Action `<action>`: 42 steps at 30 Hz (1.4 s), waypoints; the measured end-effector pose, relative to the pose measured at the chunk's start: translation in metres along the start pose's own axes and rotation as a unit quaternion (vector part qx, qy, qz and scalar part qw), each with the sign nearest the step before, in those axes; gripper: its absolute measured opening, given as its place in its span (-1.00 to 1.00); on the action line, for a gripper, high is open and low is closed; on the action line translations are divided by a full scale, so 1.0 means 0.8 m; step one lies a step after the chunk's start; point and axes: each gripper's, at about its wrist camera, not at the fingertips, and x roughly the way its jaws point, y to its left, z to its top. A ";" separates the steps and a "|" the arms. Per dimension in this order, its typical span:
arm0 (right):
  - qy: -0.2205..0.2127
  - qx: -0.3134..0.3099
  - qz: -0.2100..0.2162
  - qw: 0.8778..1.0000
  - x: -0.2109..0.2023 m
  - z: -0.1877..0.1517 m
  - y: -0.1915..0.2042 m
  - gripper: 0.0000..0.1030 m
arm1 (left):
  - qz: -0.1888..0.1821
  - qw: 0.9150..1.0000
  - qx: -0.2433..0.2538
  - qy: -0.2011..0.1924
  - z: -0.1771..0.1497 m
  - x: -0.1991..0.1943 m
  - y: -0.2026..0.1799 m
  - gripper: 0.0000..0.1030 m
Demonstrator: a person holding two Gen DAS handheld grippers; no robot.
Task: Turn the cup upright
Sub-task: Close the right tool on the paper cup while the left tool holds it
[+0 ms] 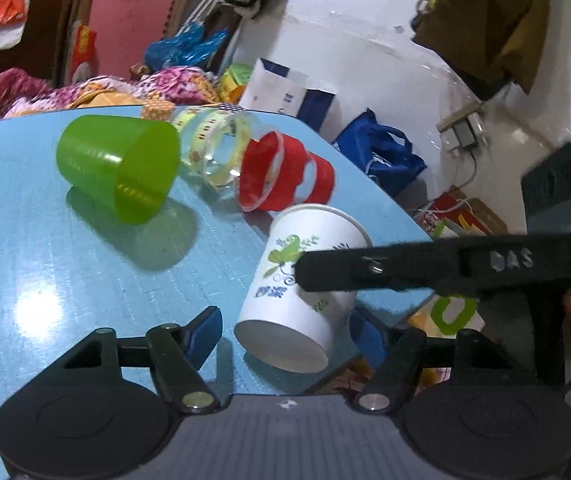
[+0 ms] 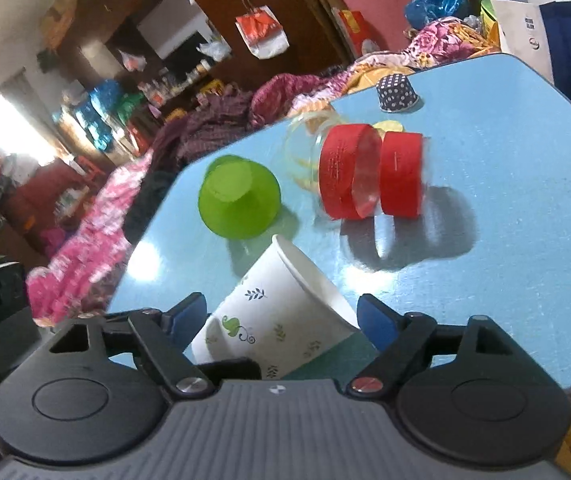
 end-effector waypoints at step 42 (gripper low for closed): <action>0.122 0.021 -0.084 0.989 0.043 0.047 0.016 0.35 | -0.018 0.998 0.050 -0.025 -0.013 0.023 -0.015 0.40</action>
